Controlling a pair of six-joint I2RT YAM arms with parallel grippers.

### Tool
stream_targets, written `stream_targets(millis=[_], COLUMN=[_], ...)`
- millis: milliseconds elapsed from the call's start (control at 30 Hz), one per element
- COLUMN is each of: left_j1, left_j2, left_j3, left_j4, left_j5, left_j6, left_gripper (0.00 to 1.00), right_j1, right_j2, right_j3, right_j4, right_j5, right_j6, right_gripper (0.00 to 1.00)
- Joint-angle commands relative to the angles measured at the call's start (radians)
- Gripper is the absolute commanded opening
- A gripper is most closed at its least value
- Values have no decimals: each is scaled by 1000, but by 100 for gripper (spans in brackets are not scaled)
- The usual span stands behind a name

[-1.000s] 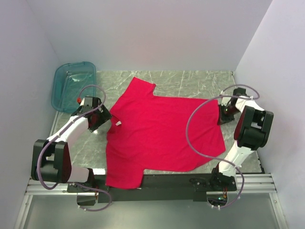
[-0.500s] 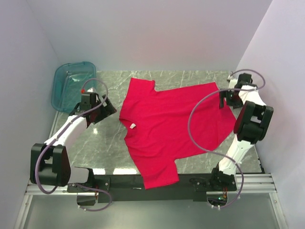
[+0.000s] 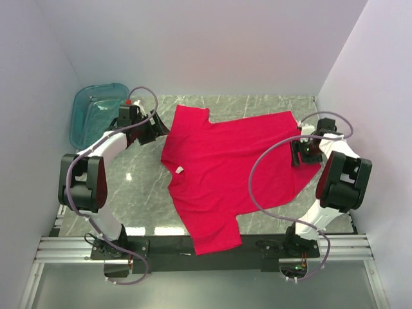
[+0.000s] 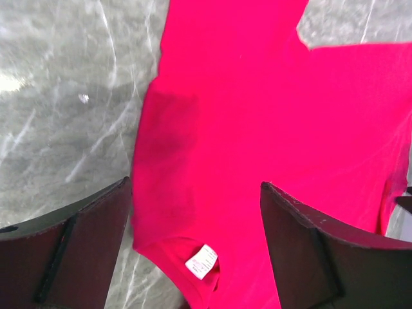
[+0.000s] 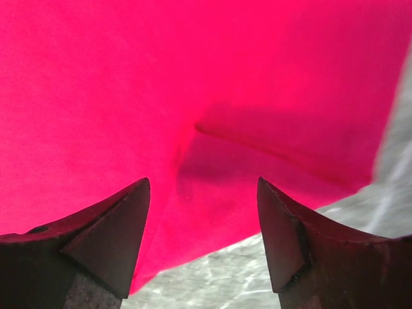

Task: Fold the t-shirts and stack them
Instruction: Flatten the tshirt out

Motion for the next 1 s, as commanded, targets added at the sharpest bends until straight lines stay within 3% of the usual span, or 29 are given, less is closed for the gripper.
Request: stream_targets(millis=[0, 167, 267, 300, 333, 467, 733, 900, 967], left_j1=[1, 2, 1, 1, 1, 2, 1, 1, 2], left_j2=[-32, -81, -92, -98, -100, -109, -121, -123, -123], left_j3=[28, -17, -24, -26, -28, -32, -41, -49, -51], left_j4=[25, 22, 27, 28, 28, 31, 36, 39, 40], left_j5=[47, 32, 53, 56, 59, 67, 79, 82, 87], left_j6=[19, 41, 39, 39, 39, 41, 39, 47, 45], left_gripper=[86, 86, 86, 86, 86, 86, 87, 87, 87], right_j1=[-6, -5, -11, -15, -20, -25, -46, -98, -139], right_j2=[12, 21, -19, -36, -56, -175, -275, -311, -344], right_j3=[-71, -131, -175, -186, -204, -249, -314, -338, -358], right_j4=[85, 108, 130, 130, 131, 123, 107, 103, 99], right_j5=[115, 164, 213, 218, 222, 255, 245, 233, 236], right_j6=[98, 126, 138, 138, 139, 133, 135, 126, 103], right_gripper=[73, 69, 52, 40, 37, 29, 27, 1, 0])
